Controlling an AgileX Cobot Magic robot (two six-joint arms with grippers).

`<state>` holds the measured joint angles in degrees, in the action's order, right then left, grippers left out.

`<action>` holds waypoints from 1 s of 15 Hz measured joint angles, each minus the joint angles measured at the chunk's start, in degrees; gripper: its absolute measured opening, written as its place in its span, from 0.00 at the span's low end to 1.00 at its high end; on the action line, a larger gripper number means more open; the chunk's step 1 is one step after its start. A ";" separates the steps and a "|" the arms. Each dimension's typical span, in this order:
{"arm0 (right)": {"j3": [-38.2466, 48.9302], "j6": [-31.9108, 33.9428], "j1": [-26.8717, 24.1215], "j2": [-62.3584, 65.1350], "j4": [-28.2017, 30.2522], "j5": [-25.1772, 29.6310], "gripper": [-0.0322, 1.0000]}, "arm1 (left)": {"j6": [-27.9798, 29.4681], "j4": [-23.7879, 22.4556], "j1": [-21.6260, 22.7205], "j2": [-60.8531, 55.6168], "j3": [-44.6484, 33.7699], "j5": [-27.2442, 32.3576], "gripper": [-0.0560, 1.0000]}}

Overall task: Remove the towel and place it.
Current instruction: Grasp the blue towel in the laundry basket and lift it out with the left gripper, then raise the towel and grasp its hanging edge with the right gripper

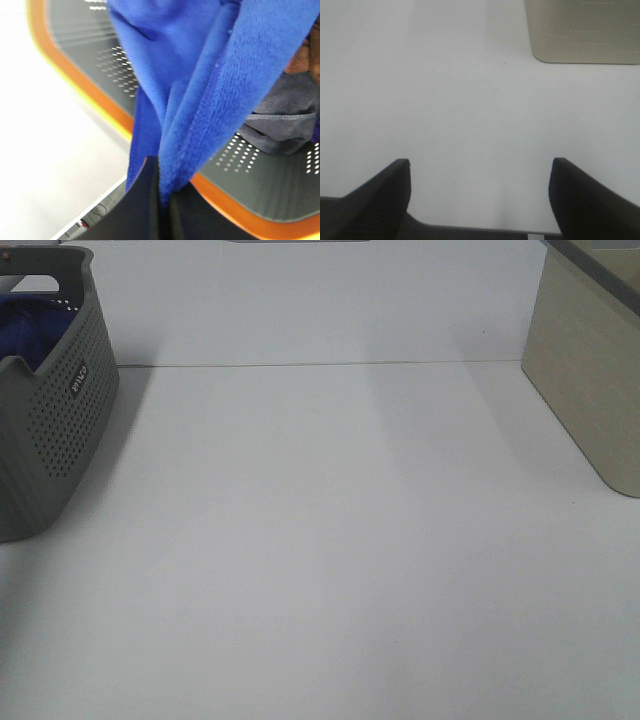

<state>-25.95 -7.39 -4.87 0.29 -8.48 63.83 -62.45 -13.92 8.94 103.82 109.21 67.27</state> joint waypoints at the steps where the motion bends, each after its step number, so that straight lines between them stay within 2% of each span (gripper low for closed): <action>1: 0.00 0.00 0.00 0.00 0.00 0.00 0.75 | 1.09 0.00 -0.40 -2.23 0.00 -1.09 0.05; 3: 0.00 0.00 0.00 0.00 0.00 0.00 0.75 | 2.23 -0.52 -2.52 -6.53 0.00 -4.98 0.05; 6: 0.00 0.00 0.00 0.00 -0.74 0.00 0.75 | 1.89 -0.57 -8.02 -11.23 0.00 -9.05 0.05; 11: 0.00 -0.11 0.00 0.00 -4.24 -0.23 0.75 | -0.11 -8.77 -18.96 -17.88 0.00 -17.13 0.05; 13: -0.23 -4.87 0.00 -0.17 -8.88 -1.55 0.75 | -0.29 -9.68 -22.69 -19.60 0.00 -17.19 0.05; 15: -0.63 -15.76 0.00 -2.75 -19.54 -5.50 0.75 | -2.52 -9.97 -29.28 -20.00 0.00 -17.19 0.05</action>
<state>-26.59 -23.15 -4.87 -2.46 -28.02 58.33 -64.97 -23.89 -20.34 83.82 109.21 50.08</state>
